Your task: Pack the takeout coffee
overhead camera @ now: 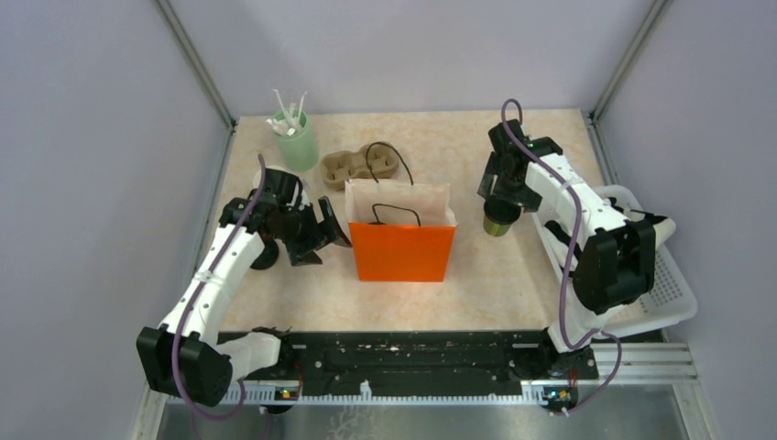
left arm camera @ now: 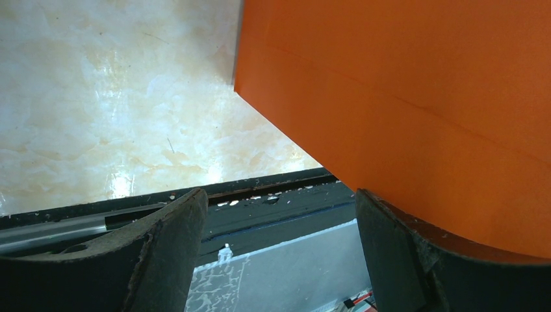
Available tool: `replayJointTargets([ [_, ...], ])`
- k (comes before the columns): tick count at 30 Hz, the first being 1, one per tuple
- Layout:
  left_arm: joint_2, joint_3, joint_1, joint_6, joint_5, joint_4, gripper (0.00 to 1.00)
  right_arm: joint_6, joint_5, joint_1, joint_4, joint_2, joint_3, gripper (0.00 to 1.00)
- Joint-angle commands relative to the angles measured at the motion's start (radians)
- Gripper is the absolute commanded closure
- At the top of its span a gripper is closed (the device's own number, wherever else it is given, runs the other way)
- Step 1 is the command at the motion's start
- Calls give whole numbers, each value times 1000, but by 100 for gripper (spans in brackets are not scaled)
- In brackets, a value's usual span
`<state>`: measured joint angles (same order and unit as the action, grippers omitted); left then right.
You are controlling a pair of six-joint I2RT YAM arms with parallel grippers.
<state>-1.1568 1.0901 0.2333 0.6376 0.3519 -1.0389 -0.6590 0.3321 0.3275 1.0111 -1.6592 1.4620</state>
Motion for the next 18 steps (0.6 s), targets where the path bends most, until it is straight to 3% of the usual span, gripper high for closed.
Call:
replayJointTargets([
  [1, 12, 17, 0, 7, 17, 35, 10, -15, 31, 10, -24, -2, 25, 9],
  [18, 12, 21, 0, 2, 15, 28, 10, -14, 16, 10, -56, -2, -19, 13],
])
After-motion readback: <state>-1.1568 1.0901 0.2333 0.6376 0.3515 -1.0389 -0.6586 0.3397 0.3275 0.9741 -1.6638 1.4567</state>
